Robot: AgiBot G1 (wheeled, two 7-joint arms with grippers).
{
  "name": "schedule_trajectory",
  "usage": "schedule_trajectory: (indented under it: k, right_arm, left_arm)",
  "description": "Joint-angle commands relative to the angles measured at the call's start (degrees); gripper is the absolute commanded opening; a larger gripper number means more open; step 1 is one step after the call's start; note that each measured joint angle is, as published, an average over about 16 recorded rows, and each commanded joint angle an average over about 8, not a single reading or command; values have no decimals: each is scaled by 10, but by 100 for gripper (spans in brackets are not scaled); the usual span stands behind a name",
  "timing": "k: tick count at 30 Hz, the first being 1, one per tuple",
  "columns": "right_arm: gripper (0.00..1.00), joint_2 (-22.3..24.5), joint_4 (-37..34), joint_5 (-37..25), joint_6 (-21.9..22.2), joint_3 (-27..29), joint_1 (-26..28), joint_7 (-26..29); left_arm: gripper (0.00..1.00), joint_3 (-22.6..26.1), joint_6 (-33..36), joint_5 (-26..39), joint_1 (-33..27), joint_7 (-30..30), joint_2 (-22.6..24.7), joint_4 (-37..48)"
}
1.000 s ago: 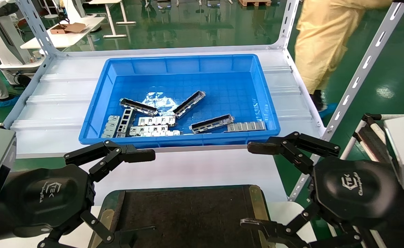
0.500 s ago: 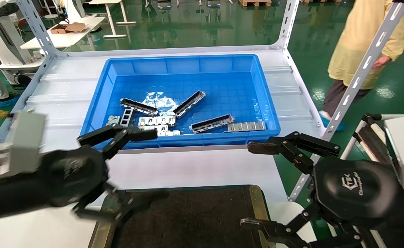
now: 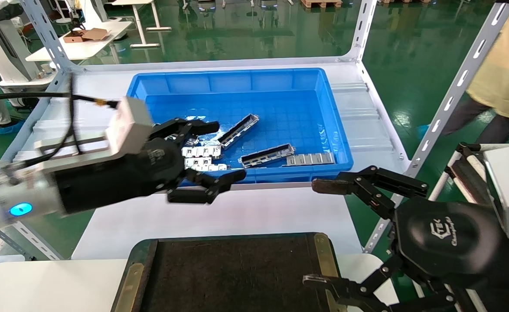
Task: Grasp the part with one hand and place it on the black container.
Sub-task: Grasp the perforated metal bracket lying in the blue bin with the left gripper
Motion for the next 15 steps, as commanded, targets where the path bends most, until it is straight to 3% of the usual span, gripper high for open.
schedule_trajectory:
  k: [1, 15]
  right_arm:
    - [100, 0, 0, 0, 0, 0, 0, 0]
    - [100, 0, 0, 0, 0, 0, 0, 0]
  left_arm:
    - [100, 9, -19, 23, -12, 0, 17, 12]
    - [100, 57, -125, 125, -89, 34, 150, 189]
